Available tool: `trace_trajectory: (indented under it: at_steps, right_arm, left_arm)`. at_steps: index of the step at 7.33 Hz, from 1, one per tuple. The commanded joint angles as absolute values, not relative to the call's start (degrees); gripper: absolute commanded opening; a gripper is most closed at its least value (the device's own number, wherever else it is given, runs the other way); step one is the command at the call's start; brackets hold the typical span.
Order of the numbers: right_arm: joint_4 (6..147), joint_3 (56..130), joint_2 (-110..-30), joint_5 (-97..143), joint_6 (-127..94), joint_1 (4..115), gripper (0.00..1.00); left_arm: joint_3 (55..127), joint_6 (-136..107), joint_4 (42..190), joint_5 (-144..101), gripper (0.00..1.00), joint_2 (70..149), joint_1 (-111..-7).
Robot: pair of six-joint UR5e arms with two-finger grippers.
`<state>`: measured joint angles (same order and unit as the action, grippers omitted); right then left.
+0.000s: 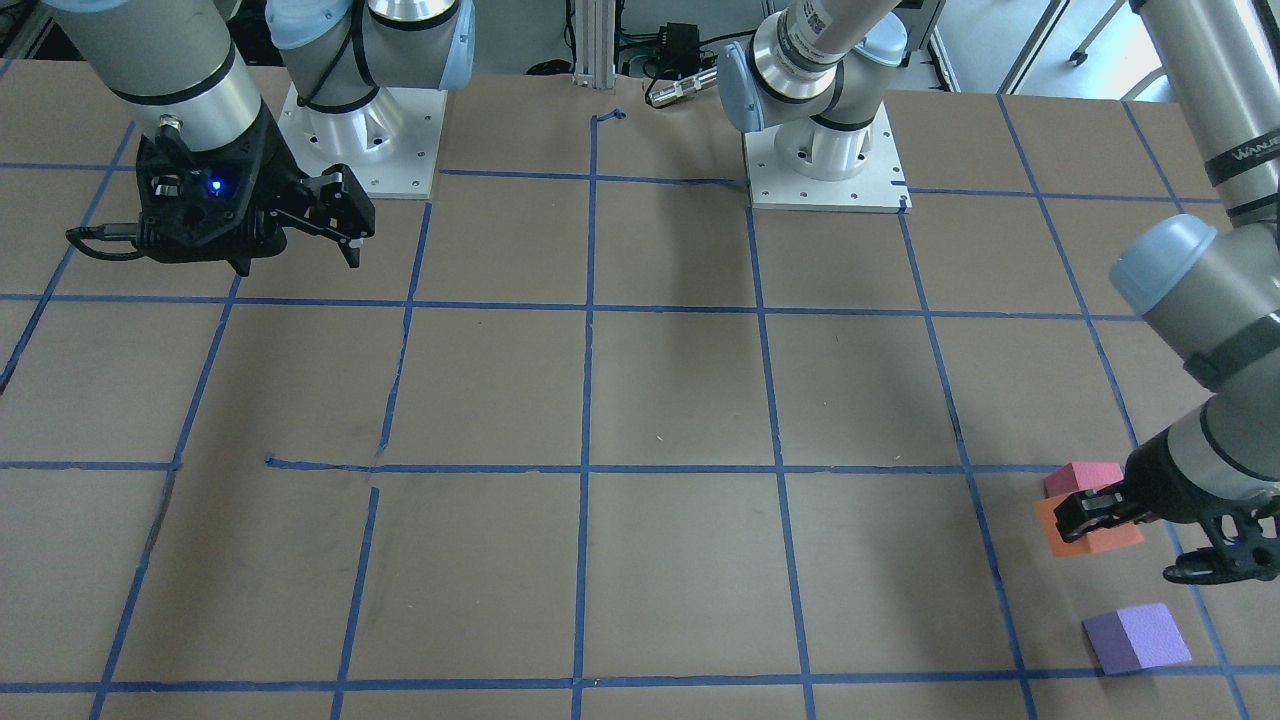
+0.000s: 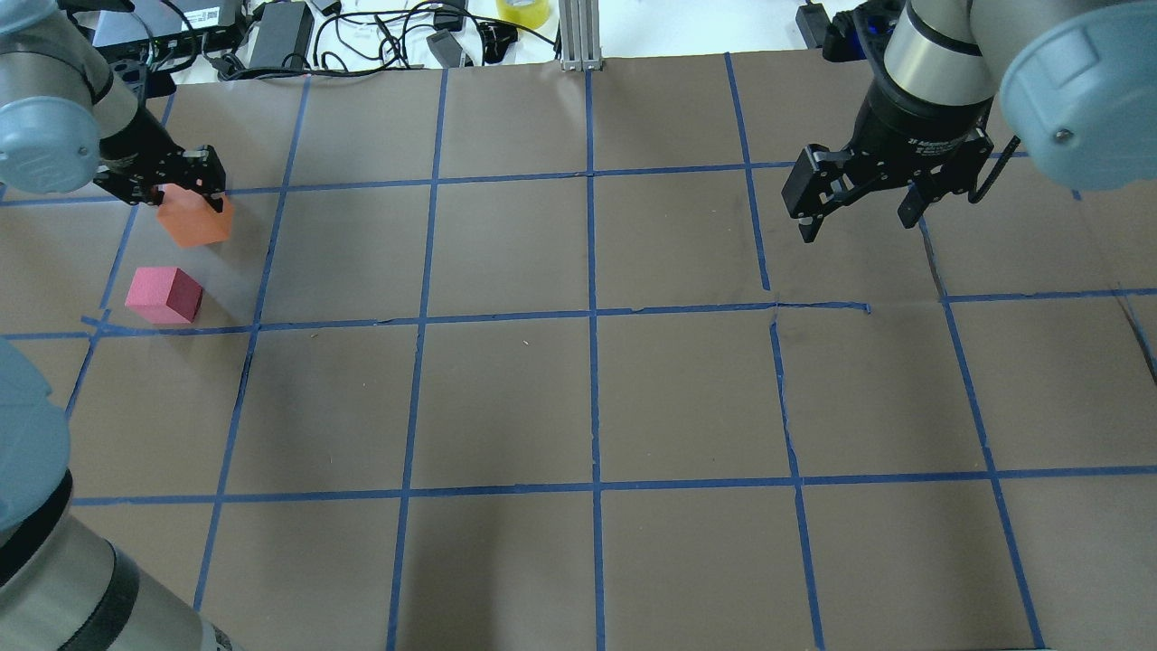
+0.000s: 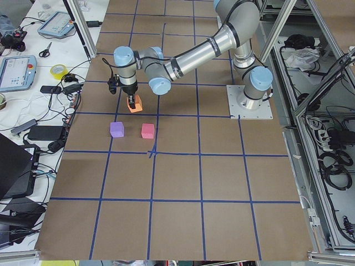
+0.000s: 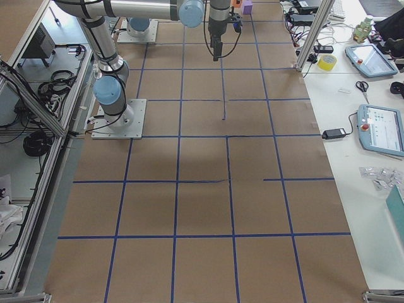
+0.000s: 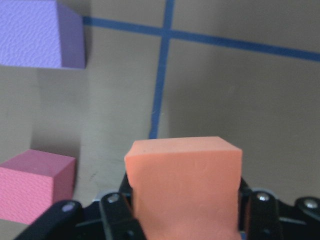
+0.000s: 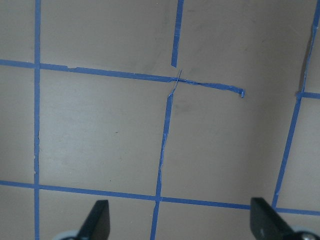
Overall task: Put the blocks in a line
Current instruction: 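Carry the orange cube to between the purple and pink cubes and lower it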
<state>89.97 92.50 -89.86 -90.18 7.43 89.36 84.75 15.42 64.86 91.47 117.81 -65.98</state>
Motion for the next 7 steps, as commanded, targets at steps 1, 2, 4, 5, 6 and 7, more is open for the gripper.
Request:
trace_trajectory:
  at_steps: [1, 2, 4, 5, 6, 7]
  right_arm:
    - [90.0, 92.46, -89.91, -90.44, 7.73, 89.3, 1.0]
    - [90.0, 92.2, -89.91, -90.44, 7.73, 89.21, 1.0]
    - [90.26, 92.11, -90.96, -90.44, 7.73, 89.3, 1.0]
    - [90.26, 92.2, -90.97, -90.44, 7.73, 89.3, 1.0]
    - [90.18, 92.2, -91.05, -90.44, 7.73, 89.3, 1.0]
    - [90.18, 92.2, -91.05, -90.44, 7.73, 89.3, 1.0]
  left_arm:
    - [84.11, 19.41, 61.64, 91.32, 0.4, 120.83, -61.89]
    - [83.59, 19.42, 61.09, 91.23, 0.4, 122.5, -60.66]
    - [81.66, 19.51, 56.79, 87.48, 0.4, 126.28, -60.64]
    - [82.0, 19.51, 56.78, 87.28, 0.4, 127.08, -60.64]
    - [82.09, 19.6, 56.95, 87.28, 0.4, 127.26, -60.64]
    - [82.09, 19.69, 56.69, 87.36, 0.4, 127.53, -60.64]
